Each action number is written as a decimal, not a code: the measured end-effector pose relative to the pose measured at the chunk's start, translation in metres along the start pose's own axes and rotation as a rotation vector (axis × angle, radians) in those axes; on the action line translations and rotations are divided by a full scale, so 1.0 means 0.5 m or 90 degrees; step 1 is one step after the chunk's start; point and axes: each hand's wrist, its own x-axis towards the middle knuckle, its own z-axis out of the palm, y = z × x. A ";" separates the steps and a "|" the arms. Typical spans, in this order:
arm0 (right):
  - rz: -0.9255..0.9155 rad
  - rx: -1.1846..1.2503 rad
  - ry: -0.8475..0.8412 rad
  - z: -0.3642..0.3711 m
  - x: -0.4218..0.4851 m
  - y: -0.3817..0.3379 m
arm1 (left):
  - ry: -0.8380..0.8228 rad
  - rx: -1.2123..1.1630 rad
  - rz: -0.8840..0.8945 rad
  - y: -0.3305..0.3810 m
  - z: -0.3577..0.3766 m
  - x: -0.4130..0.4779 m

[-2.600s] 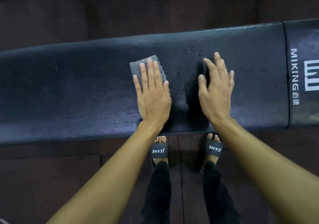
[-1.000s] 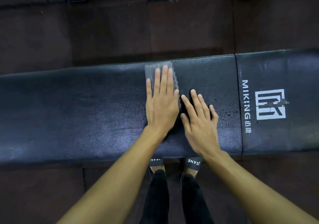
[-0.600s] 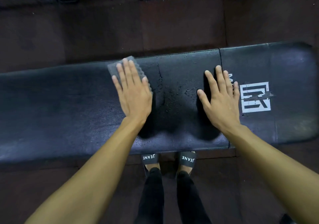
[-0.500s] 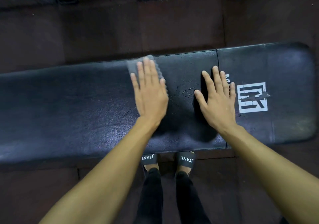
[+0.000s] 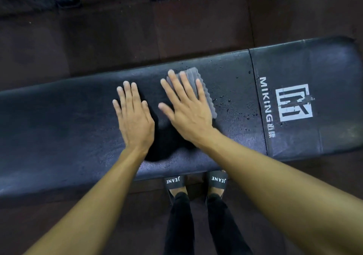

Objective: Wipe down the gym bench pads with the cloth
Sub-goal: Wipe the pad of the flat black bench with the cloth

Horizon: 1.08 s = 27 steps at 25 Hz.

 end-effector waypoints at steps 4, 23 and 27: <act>0.087 -0.003 -0.002 -0.012 0.067 0.067 | 0.008 0.016 -0.004 -0.003 0.010 -0.007; 0.156 0.011 -0.010 -0.004 -0.091 -0.003 | 0.013 0.009 0.035 -0.020 0.012 -0.006; 0.355 0.032 0.031 -0.028 -0.164 0.103 | 0.023 0.025 0.028 -0.015 0.012 -0.013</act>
